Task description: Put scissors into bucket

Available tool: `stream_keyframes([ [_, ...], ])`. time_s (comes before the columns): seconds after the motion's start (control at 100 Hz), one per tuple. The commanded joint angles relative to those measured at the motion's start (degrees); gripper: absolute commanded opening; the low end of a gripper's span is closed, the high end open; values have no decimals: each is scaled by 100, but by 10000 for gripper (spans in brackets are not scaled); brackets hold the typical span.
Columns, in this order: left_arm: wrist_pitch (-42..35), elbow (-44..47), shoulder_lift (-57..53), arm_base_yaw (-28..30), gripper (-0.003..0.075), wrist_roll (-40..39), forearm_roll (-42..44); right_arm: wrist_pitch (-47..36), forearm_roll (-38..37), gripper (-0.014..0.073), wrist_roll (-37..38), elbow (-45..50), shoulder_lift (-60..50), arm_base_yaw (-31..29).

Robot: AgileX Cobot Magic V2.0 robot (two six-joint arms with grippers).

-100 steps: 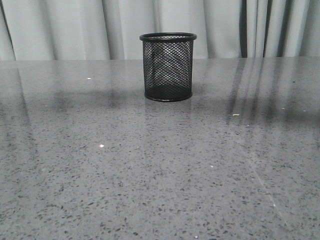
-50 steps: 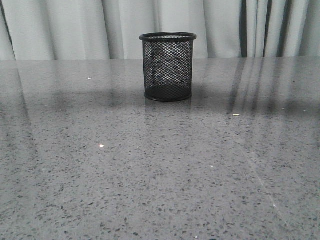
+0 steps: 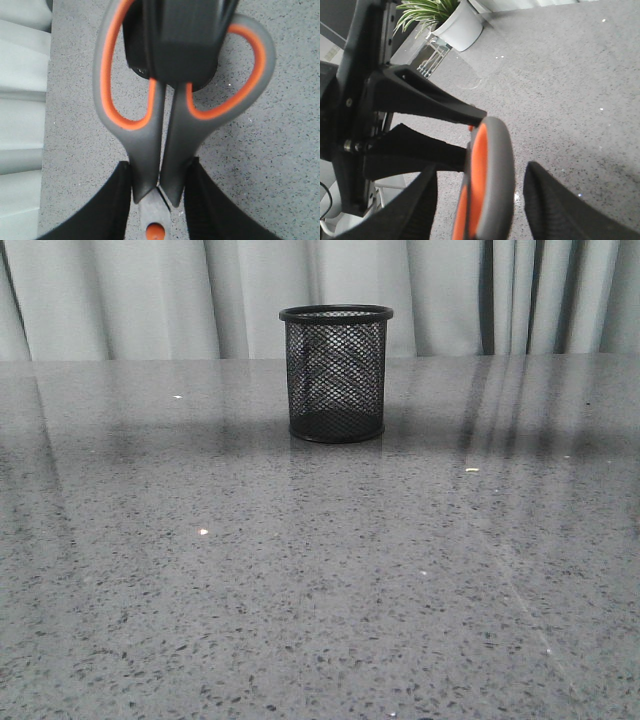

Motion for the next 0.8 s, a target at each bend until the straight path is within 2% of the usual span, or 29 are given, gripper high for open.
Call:
stream_keyframes([
  [0.0,94,-196,-246,-36,67,-81,-277,77,370,309,-72,-250,-198,18],
  [0.25,84,-196,-246,-36,67,-81,-333,64,370,15,-72,-250,-199,44],
  [0.34,84,-196,-246,-36,67,-81,-427,64,370,-62,-72,-250,-199,44],
  [0.48,72,-196,-246,-36,100,-242,-643,56,370,-66,-72,-250,-199,44],
  [0.6,72,-209,-246,-36,211,-396,-726,15,370,-66,-72,-250,-199,44],
  [0.69,72,-293,-260,-36,322,-759,-726,4,325,-66,-72,-274,-199,21],
  [0.79,64,-392,-352,-36,384,-1128,-726,4,210,-62,-72,-324,-210,-29],
])
